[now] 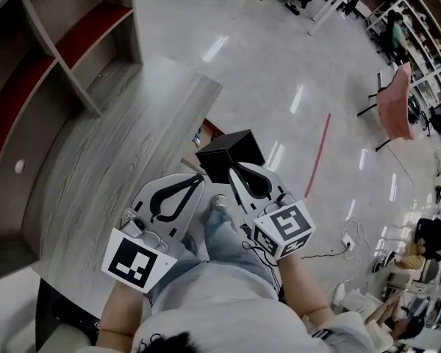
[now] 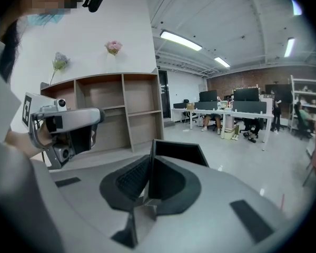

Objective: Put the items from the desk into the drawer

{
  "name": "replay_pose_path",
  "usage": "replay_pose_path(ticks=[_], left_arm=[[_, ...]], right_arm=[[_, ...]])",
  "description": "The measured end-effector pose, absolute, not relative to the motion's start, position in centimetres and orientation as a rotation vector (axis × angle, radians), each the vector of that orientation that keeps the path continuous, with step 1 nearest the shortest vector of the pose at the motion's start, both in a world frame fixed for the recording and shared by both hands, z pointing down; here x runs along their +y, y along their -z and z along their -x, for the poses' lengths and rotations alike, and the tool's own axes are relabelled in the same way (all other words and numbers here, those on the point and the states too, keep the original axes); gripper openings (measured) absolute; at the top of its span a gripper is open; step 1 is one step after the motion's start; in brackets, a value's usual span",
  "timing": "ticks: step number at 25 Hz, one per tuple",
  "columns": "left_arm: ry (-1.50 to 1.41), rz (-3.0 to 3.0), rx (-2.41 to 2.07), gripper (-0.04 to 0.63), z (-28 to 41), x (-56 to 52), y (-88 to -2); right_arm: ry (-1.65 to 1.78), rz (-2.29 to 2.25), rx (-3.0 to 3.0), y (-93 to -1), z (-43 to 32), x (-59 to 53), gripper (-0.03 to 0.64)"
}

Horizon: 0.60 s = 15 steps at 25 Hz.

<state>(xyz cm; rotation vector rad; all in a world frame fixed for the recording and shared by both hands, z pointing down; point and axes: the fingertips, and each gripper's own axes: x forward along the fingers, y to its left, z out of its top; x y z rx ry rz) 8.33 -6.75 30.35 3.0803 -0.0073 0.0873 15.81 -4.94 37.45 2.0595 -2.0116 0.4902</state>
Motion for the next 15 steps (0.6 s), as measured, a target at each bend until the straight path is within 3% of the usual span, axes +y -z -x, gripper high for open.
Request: replay_pose_path(ticks=[15], left_arm=[[-0.213,-3.048,-0.121,0.011,-16.9,-6.5,-33.2]], right_arm=[[-0.614,-1.805,-2.145,-46.1,-21.9,-8.3,0.037]])
